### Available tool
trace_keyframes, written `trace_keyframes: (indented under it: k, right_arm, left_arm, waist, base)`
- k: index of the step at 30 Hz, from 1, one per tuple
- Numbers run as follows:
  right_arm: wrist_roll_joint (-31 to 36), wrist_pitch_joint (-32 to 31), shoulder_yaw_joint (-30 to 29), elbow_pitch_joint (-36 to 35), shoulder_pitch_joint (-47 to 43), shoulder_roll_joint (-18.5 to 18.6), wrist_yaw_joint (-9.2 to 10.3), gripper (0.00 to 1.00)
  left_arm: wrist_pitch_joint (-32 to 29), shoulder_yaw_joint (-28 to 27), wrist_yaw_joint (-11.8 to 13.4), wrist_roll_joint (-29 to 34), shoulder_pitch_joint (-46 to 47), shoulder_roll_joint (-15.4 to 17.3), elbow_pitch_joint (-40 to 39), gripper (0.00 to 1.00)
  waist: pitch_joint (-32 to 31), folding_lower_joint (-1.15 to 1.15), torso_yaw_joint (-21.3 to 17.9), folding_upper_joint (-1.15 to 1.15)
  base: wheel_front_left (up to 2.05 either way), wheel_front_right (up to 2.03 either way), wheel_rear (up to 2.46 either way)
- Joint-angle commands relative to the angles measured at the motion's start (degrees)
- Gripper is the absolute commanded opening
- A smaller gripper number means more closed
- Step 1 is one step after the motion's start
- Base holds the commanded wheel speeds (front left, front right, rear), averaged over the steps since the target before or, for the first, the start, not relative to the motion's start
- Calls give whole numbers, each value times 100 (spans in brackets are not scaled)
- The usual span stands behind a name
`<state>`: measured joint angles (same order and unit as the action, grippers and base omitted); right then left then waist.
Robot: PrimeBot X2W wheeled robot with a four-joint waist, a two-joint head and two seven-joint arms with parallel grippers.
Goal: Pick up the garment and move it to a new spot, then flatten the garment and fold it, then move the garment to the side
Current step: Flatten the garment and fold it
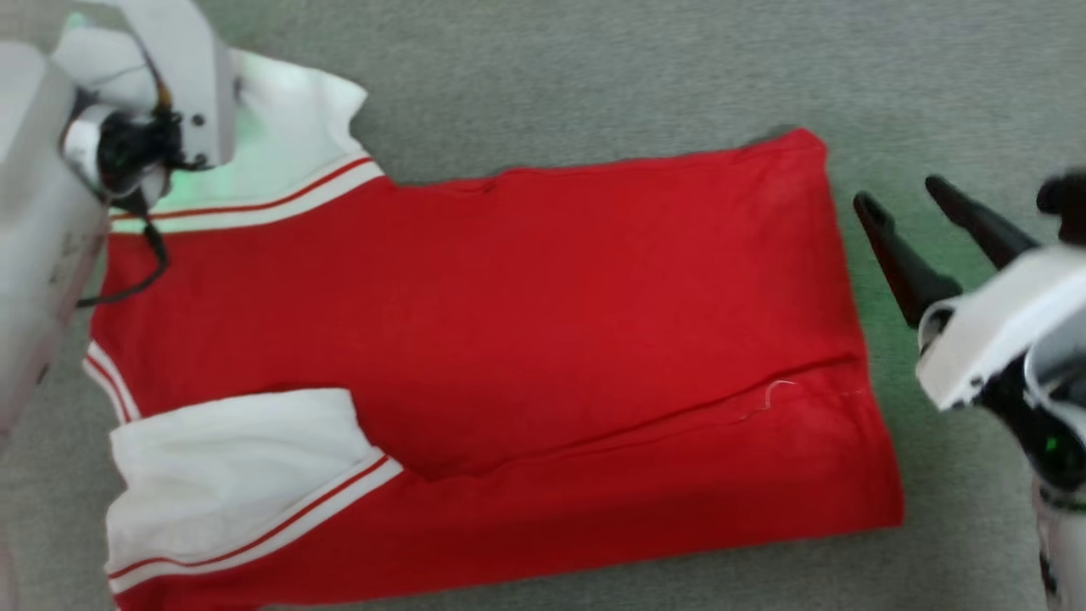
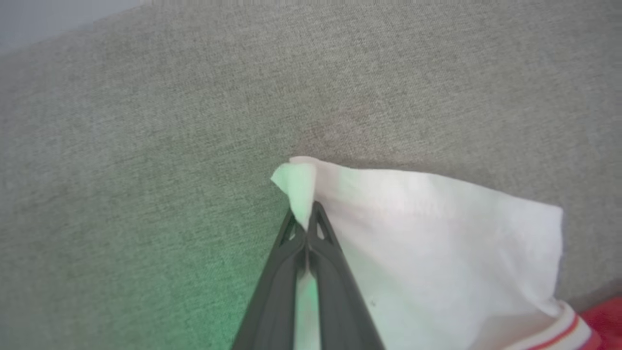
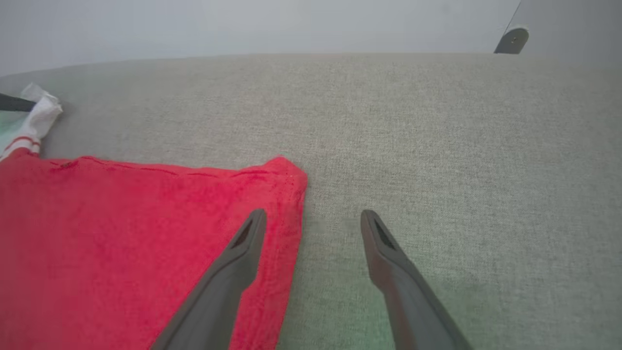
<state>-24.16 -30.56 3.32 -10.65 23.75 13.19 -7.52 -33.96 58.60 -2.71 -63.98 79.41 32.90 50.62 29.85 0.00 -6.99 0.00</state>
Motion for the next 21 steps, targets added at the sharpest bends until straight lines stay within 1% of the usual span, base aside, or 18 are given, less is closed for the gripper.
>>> trace_keyframes:
  k: [1, 3, 8, 13, 14, 15, 16, 19, 21]
  right_arm:
    - [-13, -302, 11, 129, 276, 20, 2, 100]
    - [-8, -697, -56, 339, 551, 5, 6, 100]
    - [58, -1610, 22, 783, 1104, 105, 5, 100]
    - [213, -2611, 177, 1233, 1323, 124, 5, 100]
    - [242, -2805, 210, 1301, 1355, 130, 5, 75]
    - [275, -2972, 270, 1342, 1377, 162, 5, 22]
    - [272, -3114, 318, 1361, 1403, 179, 5, 0]
    - [287, -3474, 342, 1408, 1457, 260, 5, 0]
    - [211, -3560, 278, 1390, 1535, 288, 6, 0]
  left_arm:
    - [13, 38, -67, 44, 62, -147, 43, 0]
    - [52, 48, -97, 55, 155, -255, 107, 0]
    - [142, 78, -198, 95, 320, -528, 302, 0]
    - [254, 102, -286, 81, 351, -725, 541, 0]
    - [271, 103, -308, 66, 346, -753, 593, 0]
    - [295, 107, -333, 57, 341, -777, 638, 0]
    - [311, 109, -331, 49, 339, -801, 693, 0]
    - [375, 105, -373, 19, 329, -865, 829, 0]
    - [440, 101, -394, 9, 327, -909, 900, 0]
  waist:
    - [119, 0, 178, 0]
    - [188, 0, 279, 0]
    - [328, 0, 495, 0]
    - [356, 0, 598, 0]
    - [353, 0, 612, 0]
    - [348, 0, 628, 0]
    - [339, 0, 641, 0]
    - [287, 0, 679, 0]
    - [238, 0, 707, 0]
  base:
    - [0, 0, 0]
    - [0, 0, 0]
    - [0, 0, 0]
    - [0, 0, 0]
    - [0, 0, 0]
    - [0, 0, 0]
    - [0, 0, 0]
    - [0, 0, 0]
    - [0, 0, 0]
